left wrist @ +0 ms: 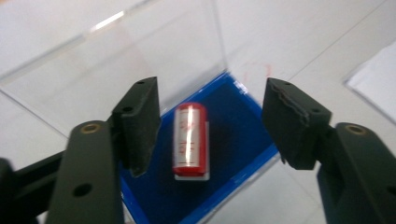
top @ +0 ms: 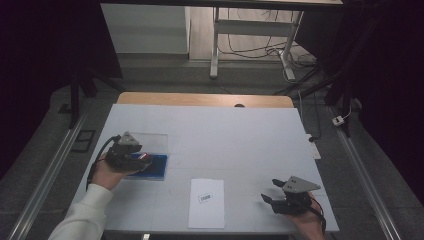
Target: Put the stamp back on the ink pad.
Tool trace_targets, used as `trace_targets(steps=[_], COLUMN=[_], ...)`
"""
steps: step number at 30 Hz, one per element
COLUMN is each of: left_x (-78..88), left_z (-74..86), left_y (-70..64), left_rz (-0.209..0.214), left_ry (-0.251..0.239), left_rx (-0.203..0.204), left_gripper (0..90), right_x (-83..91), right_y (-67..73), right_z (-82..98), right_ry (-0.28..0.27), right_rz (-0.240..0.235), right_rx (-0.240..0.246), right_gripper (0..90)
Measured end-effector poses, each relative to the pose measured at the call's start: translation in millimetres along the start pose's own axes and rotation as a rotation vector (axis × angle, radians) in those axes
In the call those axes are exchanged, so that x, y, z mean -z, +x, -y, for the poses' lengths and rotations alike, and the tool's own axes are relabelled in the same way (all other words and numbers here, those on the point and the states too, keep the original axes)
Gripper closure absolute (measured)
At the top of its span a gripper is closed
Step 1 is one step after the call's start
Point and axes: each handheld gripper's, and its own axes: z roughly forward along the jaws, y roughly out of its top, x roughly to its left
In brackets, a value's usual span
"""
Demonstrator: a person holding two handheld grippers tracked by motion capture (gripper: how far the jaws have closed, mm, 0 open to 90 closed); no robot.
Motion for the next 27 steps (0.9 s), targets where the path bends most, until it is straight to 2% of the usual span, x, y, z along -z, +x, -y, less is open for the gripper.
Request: trace_targets(steps=[2, 4, 9, 12, 18, 20, 27], left_x=[6.3, 12.6, 20.9, 22.4, 18.5, 15.2, 5.3], left_z=[1.1, 4.1, 14.7, 21.1, 36.9, 42.8, 60.7], left_y=[-5.5, -12.5, -31.4, -39.6, -53.1, -57.2, -65.5], left_rz=[-0.002, 0.0, 0.043, 0.072, 0.13, 0.144, 0.168], left_ry=[-0.021, -0.063, -0.111, -0.115, -0.12, -0.117, -0.095], left_rx=[-0.014, -0.03, -0.058, -0.056, -0.019, -0.011, 0.008], left_gripper=[35.4, 35.7, 35.6, 35.4, 35.4, 35.4, 35.2], right_x=[-0.1, 0.0, 1.3, 2.9, 7.4, 8.8, 15.3], right_y=[0.1, 0.0, -1.3, -2.3, -4.1, -5.0, -5.7], right_z=[0.0, 0.0, 0.9, 1.3, 3.1, 4.1, 7.1], right_ry=[-0.002, -0.003, -0.008, -0.005, -0.013, -0.034, -0.034], right_rz=[-0.01, -0.007, -0.002, 0.004, 0.01, 0.013, 0.016], right_rx=[-0.002, -0.002, -0.004, -0.006, -0.009, -0.012, -0.007], right_gripper=[31.7, 31.7, 31.7, 31.7, 31.7, 32.0, 32.0])
